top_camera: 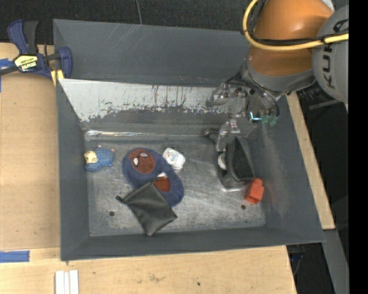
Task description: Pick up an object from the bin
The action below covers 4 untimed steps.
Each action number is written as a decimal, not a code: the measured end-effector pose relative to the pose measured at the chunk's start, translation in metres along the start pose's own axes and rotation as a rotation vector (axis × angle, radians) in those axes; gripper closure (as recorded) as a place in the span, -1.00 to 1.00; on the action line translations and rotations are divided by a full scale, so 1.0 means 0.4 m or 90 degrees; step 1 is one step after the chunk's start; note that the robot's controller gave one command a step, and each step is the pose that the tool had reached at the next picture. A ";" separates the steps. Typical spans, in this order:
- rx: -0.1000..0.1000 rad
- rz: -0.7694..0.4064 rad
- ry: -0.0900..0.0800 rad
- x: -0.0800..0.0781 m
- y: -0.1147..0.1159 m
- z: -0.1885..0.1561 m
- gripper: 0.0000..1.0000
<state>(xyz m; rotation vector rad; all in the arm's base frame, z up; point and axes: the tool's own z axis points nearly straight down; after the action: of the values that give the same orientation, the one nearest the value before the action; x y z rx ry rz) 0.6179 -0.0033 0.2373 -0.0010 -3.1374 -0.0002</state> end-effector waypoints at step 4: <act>0.001 -0.072 -0.010 0.089 0.288 0.388 1.00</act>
Offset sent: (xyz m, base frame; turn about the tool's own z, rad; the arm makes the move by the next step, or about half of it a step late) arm -0.0186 0.0056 0.0299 0.1357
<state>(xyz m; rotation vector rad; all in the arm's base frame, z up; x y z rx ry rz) 0.5815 0.1121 0.0821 0.1772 -3.1480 0.0010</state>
